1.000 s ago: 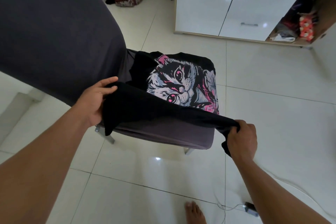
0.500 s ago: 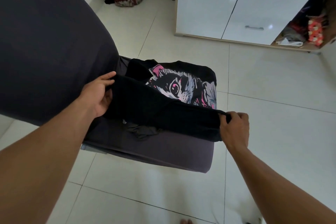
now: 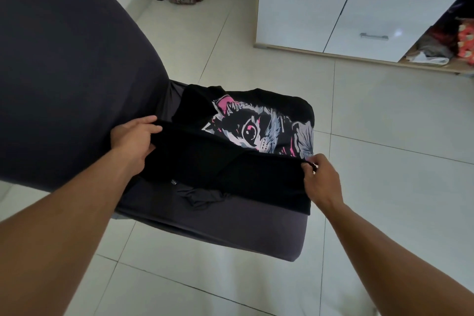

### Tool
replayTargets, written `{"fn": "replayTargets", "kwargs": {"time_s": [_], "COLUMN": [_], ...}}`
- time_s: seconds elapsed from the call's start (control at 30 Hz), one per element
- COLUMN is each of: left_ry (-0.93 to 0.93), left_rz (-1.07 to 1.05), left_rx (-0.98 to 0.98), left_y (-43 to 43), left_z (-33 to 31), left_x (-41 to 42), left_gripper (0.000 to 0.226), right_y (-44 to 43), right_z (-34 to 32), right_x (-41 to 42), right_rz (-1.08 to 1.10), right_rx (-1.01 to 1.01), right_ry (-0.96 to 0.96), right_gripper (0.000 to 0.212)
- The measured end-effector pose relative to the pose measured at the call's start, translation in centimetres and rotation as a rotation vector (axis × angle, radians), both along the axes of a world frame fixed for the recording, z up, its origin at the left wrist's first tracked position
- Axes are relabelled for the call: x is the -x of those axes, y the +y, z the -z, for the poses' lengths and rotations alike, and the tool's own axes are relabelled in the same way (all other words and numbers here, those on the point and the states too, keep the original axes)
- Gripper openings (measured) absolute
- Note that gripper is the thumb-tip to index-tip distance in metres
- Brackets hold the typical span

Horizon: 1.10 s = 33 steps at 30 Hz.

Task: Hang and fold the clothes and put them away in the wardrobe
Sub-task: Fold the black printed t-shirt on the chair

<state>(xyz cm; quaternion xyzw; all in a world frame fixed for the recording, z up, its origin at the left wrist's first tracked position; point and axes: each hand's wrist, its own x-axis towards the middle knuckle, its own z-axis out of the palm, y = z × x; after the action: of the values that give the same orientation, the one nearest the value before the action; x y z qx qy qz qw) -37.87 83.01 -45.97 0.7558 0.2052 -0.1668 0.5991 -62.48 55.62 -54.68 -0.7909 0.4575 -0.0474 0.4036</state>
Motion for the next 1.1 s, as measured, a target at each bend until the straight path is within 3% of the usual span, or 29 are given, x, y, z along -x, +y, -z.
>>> {"fn": "replayTargets", "kwargs": {"time_s": [0.2,0.37,0.5,0.6,0.83,1.1], "left_ry": [-0.064,-0.198,-0.160,-0.234,-0.335,-0.123], "left_rz": [0.060,0.500,0.801,0.748,0.658,0.613], "left_rx": [-0.139,-0.590,-0.776,-0.836,-0.752,-0.843], "left_y": [-0.3,0.1,-0.7,-1.9,-7.5,-12.5], "left_z": [-0.3,1.2,1.8,1.1,0.2,3.5], "left_x": [0.0,0.4,0.3,-0.5,-3.9,-9.8], "left_gripper": [0.040,0.026,0.028,0.033,0.033,0.049], "right_y": [-1.8,-1.7,-0.7,-0.8,-4.4,-11.3], "right_z": [-1.2,-1.2,-1.5,-2.7,-5.5,-2.9], "right_x": [-1.0,-1.1,-1.6,-2.3,-7.8,-13.7], "right_rz": [-0.008,-0.095,-0.114,-0.116,-0.180,-0.388], "right_rx": [0.190,0.156,0.043,0.063,0.115,0.114], "right_ry": [0.058,0.185,0.253,0.292,0.203,0.266], "right_gripper": [0.016,0.029,0.044,0.053,0.060,0.065]}}
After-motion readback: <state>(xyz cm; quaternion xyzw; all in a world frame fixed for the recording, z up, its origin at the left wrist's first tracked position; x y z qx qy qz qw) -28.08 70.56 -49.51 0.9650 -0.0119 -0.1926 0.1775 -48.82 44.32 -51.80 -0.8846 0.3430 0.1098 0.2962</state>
